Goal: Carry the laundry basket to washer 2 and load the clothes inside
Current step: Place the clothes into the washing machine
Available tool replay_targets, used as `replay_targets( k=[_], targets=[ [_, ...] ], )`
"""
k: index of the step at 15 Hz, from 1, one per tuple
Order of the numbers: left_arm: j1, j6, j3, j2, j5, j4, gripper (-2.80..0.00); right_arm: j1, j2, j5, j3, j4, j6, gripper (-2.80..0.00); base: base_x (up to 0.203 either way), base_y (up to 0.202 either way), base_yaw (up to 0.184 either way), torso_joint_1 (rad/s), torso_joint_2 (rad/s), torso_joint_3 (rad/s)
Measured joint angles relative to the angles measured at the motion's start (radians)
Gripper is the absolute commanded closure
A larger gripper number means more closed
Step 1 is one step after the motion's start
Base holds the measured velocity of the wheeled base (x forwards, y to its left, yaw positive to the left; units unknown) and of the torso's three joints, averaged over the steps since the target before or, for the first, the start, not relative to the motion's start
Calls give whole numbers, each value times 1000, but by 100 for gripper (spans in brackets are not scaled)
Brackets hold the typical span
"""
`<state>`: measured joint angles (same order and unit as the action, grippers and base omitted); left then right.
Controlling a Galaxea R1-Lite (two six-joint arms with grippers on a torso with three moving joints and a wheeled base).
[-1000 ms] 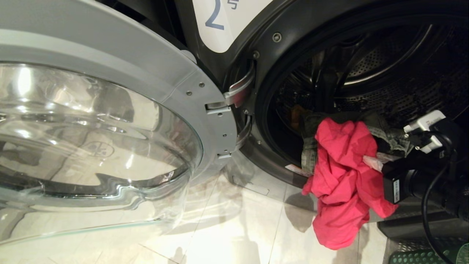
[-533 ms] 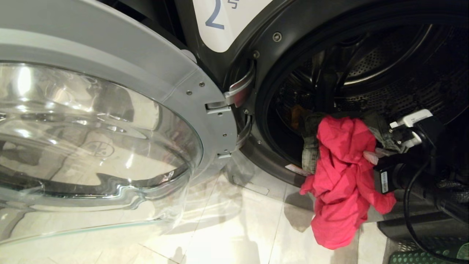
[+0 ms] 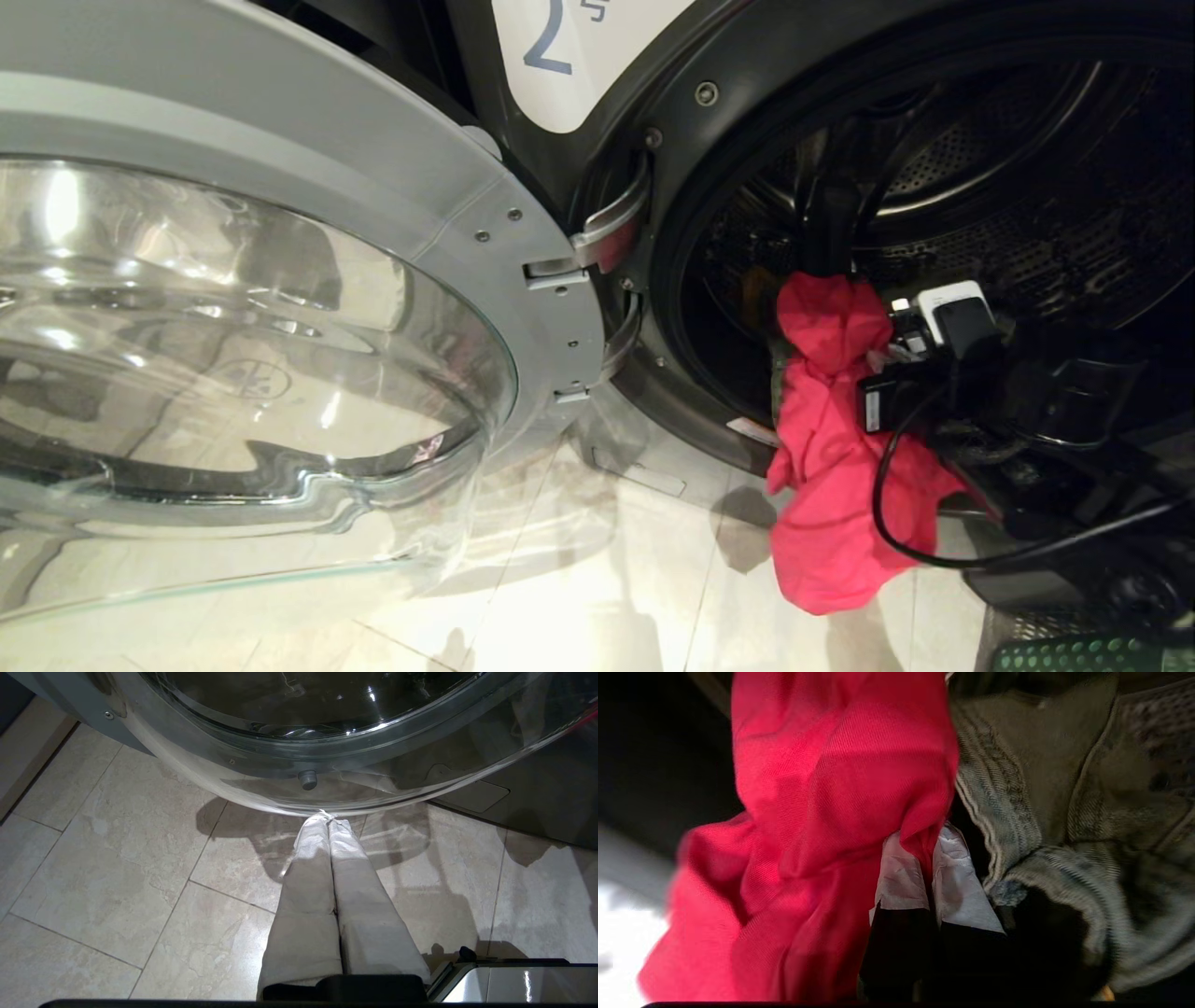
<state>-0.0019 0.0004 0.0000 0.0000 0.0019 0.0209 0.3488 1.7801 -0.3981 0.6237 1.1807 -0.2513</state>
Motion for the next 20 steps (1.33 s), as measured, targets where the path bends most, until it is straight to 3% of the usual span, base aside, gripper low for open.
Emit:
replay_targets(
  k=[4, 9, 16, 20],
  targets=[
    [0, 0, 0, 0, 0, 0, 0, -60, 232, -11, 234, 152, -108, 0, 0, 0, 0, 0, 0, 0],
    [0, 0, 0, 0, 0, 0, 0, -89, 399, -5, 644, 156, -211, 0, 0, 0, 0, 0, 0, 0],
    [0, 0, 0, 0, 0, 0, 0, -141, 472, 29, 1139, -162, -231, 0, 0, 0, 0, 0, 0, 0],
    [0, 0, 0, 0, 0, 0, 0, -185, 489, 34, 1259, -330, -227, 0, 0, 0, 0, 0, 0, 0]
  ],
)
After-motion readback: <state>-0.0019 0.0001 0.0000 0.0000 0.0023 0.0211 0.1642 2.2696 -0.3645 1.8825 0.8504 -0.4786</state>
